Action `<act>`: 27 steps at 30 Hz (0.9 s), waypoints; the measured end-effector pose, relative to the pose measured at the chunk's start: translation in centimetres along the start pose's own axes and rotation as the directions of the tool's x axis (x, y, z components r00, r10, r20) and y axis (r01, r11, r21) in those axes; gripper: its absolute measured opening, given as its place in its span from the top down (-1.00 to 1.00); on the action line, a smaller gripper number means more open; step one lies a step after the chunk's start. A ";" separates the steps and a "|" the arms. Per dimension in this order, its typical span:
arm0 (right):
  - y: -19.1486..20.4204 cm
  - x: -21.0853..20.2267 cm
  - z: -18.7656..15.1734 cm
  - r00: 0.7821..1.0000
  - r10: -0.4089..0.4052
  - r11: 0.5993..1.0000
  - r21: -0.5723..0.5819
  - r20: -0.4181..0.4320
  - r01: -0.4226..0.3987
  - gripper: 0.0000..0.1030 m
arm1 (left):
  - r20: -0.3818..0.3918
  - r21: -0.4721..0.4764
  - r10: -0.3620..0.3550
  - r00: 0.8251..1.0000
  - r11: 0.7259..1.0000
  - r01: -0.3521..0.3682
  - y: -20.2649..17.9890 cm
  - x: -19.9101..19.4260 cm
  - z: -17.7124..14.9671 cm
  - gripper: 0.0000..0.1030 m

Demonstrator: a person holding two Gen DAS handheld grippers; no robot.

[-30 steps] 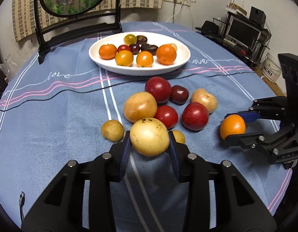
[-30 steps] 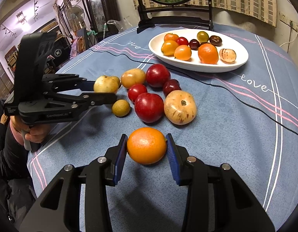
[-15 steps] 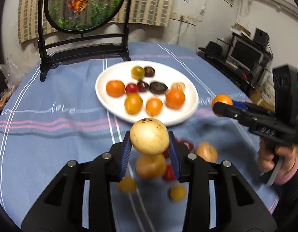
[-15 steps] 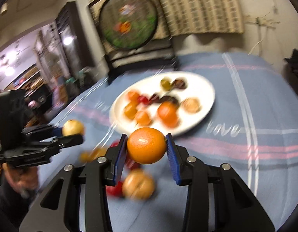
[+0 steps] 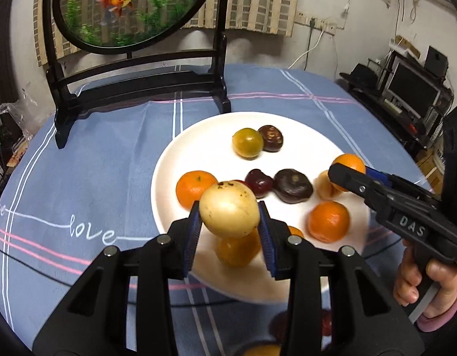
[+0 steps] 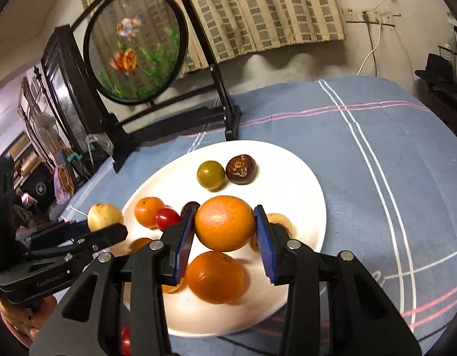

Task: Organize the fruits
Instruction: 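Carry the potato and the orange to the white plate and release both, then move both open tools back toward the fruit pile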

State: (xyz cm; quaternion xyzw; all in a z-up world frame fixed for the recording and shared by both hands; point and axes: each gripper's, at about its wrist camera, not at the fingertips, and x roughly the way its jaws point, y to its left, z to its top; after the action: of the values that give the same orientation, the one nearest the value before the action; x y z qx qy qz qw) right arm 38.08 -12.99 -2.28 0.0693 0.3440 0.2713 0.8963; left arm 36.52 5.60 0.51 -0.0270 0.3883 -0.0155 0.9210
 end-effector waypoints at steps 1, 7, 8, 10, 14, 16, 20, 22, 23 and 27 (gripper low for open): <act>0.0 0.3 0.0 1.000 0.004 1.000 -0.005 -0.012 -0.004 0.21 | -0.006 0.004 0.004 1.000 1.000 -0.004 0.0 0.4 0.1 0.27; 0.3 -0.6 0.1 0.999 0.028 1.000 -0.012 -0.017 -0.028 -0.27 | -0.008 -0.066 0.016 1.000 0.998 -0.016 0.9 -0.1 -0.1 -0.67; 0.5 -1.2 0.1 1.000 0.031 0.999 -0.019 -0.002 -0.031 -0.27 | 0.020 -0.081 0.020 1.000 0.997 -0.018 1.0 -1.1 -0.3 -0.71; 1.1 -2.7 0.2 0.999 0.034 0.998 -0.048 0.021 -0.033 -0.27 | 0.056 -0.097 0.009 0.998 0.995 -0.004 1.2 -3.3 -0.8 -0.86; 2.4 -5.0 -0.9 1.000 -0.021 0.993 -0.114 0.015 0.023 -0.27 | 0.118 -0.092 0.004 0.993 0.996 0.007 1.5 -7.4 -3.2 -0.95; 3.4 -6.8 -2.4 0.997 -0.059 0.983 -0.170 0.047 0.066 -0.27 | 0.164 -0.091 0.019 0.986 0.996 -0.004 1.7 -9.4 -5.2 -0.96; 4.8 -10.5 -5.1 0.993 0.027 0.958 -0.287 0.114 0.006 -0.28 | 0.229 -0.095 0.041 0.973 0.995 -0.020 2.4 -11.8 -9.6 -0.96; 4.7 -11.7 -6.1 0.991 0.058 0.951 -0.310 0.121 -0.018 -0.61 | 0.201 -0.115 0.075 0.977 0.992 -0.052 2.8 -11.9 -11.3 -0.96; 4.4 -12.0 -6.5 0.990 0.063 0.952 -0.305 0.129 -0.021 -0.86 | 0.198 -0.120 0.075 0.977 0.991 -0.052 3.0 -12.1 -11.7 -0.96; 3.3 -12.8 -7.4 0.982 0.141 0.965 -0.239 0.122 -0.109 -0.88 | 0.215 -0.179 0.091 0.972 0.982 -0.052 3.9 -12.7 -12.9 -0.96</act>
State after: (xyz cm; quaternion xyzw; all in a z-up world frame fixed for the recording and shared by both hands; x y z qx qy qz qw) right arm 23.89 -17.56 0.56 0.0046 0.2420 0.3602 0.9009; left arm 18.45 9.63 0.36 -0.0940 0.2837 0.0546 0.9527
